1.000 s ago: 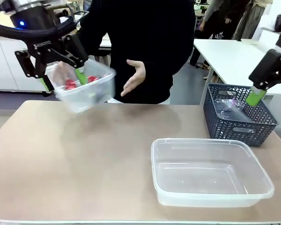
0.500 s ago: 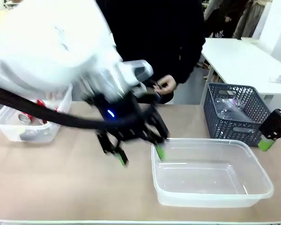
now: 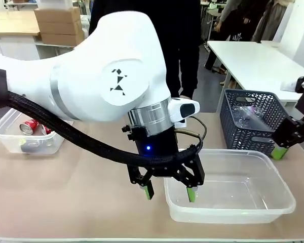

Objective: Sort the waste into each basket.
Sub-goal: Pick up the Organizing box on the right side of the table and lift it.

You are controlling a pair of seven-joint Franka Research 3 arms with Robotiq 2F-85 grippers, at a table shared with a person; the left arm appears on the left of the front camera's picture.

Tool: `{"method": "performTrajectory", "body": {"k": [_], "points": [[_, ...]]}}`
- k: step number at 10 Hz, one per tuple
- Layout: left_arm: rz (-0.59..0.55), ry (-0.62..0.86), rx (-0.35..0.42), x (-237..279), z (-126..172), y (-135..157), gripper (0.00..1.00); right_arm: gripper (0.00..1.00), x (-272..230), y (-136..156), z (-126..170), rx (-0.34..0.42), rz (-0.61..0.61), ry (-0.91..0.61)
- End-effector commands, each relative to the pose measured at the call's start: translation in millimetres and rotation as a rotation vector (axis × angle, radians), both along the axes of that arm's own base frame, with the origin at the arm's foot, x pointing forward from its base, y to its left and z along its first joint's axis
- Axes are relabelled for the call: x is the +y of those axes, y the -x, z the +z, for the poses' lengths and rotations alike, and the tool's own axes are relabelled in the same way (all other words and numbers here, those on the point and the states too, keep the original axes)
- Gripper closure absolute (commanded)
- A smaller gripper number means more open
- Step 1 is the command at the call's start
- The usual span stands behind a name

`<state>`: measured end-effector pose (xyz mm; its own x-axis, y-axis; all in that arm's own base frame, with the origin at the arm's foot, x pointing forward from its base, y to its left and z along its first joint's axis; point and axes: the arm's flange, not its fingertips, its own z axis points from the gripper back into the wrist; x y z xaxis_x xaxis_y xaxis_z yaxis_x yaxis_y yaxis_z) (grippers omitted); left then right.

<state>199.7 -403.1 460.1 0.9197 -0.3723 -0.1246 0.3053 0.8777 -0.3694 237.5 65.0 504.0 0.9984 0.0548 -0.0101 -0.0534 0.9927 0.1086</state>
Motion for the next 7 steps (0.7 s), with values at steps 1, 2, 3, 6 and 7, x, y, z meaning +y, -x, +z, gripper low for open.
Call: {"method": "performTrajectory", "body": {"k": [1,2,3,6,7], "points": [[-0.016,-0.017,0.0,-3.2,-5.6,2.5,0.0,0.0,0.1,-3.9,-2.9,0.005,-0.002,0.0],[0.082,-0.089,-0.059,-14.9,-21.7,4.3,0.0,0.0,4.7,-14.6,-30.8,0.042,0.08,0.097],[0.144,-0.125,-0.063,-23.2,-42.7,2.5,0.0,0.0,-3.7,-22.6,-66.3,0.108,0.113,0.141],[0.261,-0.218,-0.082,-37.7,-75.7,-16.0,0.0,0.0,-19.9,-20.7,-153.6,0.24,0.15,0.141],[0.306,-0.217,-0.1,-38.9,-82.3,-22.8,0.0,0.0,-30.1,-16.5,-181.5,0.299,0.132,0.113]]}}
